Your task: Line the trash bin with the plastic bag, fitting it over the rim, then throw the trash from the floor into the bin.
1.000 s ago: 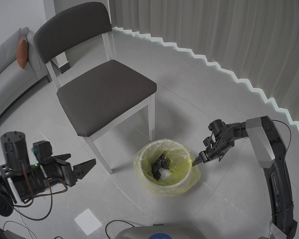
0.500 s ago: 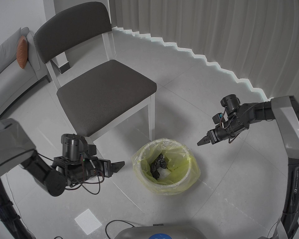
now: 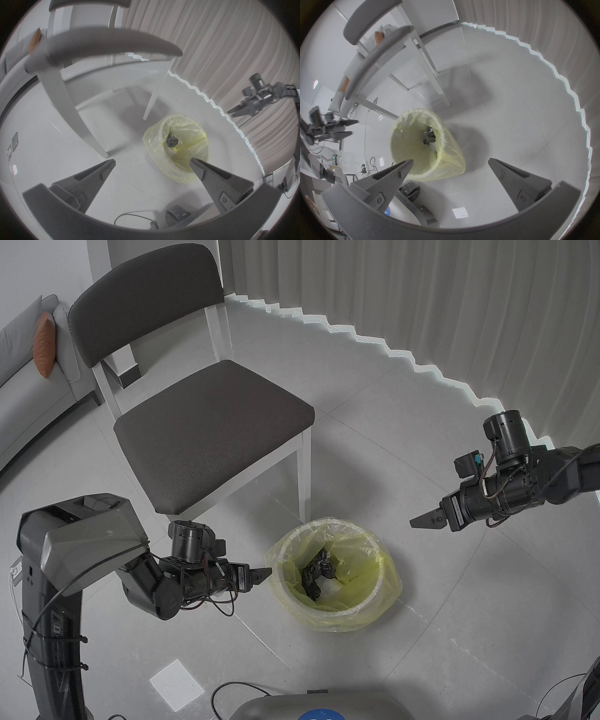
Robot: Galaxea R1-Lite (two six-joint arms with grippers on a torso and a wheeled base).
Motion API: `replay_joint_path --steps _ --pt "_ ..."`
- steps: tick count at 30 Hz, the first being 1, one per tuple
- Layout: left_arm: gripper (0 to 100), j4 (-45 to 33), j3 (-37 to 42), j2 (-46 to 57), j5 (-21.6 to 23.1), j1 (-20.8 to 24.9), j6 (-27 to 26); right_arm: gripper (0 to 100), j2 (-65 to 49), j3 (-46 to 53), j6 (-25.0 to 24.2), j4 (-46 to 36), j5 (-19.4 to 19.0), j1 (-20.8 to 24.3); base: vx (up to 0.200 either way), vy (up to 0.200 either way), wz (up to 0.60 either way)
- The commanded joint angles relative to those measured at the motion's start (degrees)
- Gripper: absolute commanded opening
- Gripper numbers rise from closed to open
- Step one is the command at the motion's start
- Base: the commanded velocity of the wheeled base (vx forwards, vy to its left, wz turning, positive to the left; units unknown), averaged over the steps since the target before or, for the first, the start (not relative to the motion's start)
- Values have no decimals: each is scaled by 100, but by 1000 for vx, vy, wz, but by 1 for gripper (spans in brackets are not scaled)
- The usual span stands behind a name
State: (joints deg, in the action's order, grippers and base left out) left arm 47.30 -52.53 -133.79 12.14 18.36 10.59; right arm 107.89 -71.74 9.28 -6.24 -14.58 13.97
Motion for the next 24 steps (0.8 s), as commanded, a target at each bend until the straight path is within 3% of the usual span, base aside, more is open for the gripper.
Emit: replay_joint_path --steps 1,6,21,22,24 --pt "100 16 -486 -639 69 98 30 100 -804 670 30 308 -1 88 0 0 0" --pt "100 -10 -961 -903 60 273 382 100 -980 1013 57 519 -1 80 0 0 0" --pt "100 -10 -1523 -1351 95 326 531 100 -1112 1268 180 554 8 71 0 0 0" --pt "0 -10 -1523 -1351 113 326 531 100 -1121 1277 180 554 8 62 0 0 0" --pt "0 -10 -1515 -1334 122 326 531 100 -1129 1285 180 554 8 62 0 0 0"
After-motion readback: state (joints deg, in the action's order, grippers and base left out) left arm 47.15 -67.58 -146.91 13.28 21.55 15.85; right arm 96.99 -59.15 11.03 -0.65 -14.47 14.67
